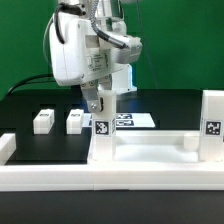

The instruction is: Assemble desk

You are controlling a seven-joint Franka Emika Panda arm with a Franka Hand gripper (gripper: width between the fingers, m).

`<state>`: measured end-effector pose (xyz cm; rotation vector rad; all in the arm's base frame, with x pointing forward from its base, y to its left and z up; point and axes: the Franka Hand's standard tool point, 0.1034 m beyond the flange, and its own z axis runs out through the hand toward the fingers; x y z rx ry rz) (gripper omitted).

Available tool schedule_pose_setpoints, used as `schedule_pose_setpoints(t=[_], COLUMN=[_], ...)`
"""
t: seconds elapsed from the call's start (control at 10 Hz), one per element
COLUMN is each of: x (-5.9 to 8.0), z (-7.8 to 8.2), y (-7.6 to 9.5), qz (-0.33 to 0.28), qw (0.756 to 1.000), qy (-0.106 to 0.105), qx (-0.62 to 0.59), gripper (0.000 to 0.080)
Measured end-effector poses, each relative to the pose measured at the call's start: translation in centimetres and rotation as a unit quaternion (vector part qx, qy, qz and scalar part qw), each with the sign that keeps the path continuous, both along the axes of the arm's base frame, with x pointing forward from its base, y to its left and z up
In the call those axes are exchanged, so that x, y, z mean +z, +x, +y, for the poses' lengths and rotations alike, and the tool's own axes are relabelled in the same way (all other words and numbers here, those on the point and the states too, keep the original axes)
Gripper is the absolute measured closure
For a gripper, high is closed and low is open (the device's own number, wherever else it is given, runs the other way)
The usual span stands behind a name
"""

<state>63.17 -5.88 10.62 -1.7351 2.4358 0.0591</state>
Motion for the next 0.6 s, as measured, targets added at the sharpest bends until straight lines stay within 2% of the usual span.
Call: schedule_pose_setpoints(t=[0.1,0.2,0.3,0.4,0.5,0.6], x=[0.0,0.5,2.3,4.2,5.6,4.9], z=[0.0,0.1,0.4,1.1,1.7,1.4], y=[0.0,0.2,0.7,1.2,1.5,1.3], qz=[0.000,-0.004,-0.018,-0.031,-0.042,-0.040], qw=[1.000,1.000,1.000,0.999,0.999,0.999], qy=[0.000,0.000,0.005,0.011,0.015,0.011], qx=[0.000,0.000,0.001,0.001,0.007,0.007], gripper=[0.0430,0.0251,0.0171,0.0156,0.0156,0.0151])
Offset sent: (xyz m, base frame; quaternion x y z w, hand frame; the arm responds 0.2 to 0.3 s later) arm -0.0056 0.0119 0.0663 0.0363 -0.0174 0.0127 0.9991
